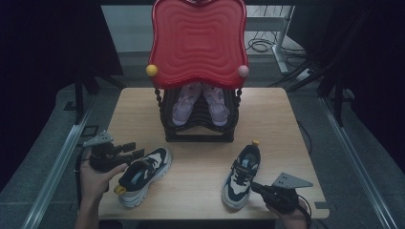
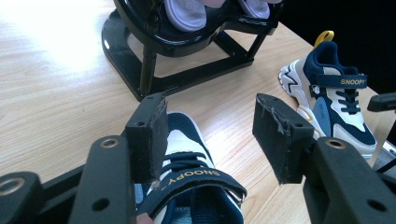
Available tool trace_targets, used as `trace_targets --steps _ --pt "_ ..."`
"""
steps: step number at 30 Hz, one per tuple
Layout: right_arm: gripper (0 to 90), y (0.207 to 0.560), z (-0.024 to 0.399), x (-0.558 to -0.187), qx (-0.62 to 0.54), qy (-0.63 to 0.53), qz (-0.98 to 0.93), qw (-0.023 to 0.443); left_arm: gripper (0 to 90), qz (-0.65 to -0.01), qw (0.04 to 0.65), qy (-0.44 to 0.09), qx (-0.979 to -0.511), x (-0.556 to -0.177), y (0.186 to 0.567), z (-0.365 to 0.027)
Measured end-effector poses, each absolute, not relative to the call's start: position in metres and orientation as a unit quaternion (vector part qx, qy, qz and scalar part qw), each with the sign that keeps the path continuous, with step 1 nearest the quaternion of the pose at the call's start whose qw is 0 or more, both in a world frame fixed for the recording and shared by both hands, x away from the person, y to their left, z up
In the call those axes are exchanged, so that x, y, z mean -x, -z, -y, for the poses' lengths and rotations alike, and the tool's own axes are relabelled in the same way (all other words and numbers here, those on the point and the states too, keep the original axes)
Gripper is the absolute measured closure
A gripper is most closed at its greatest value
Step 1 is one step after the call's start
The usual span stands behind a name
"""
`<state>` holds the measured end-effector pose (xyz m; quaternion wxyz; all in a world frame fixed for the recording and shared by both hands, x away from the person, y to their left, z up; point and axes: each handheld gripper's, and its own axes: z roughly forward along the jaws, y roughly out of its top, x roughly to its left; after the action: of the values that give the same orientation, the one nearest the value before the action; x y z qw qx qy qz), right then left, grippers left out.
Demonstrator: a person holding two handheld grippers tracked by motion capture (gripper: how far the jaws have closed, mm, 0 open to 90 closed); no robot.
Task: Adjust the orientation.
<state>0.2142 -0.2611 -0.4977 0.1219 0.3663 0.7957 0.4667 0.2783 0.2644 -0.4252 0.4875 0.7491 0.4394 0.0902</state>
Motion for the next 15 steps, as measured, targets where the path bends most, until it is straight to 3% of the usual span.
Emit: trace_targets --steps 15 --pt "89.8 0.515 0.257 -0.211 -0.354 -0.43 -0.824 0.104 45.4 -0.441 0.485 -0.091 -0.749 -0.28 0.427 -0.265"
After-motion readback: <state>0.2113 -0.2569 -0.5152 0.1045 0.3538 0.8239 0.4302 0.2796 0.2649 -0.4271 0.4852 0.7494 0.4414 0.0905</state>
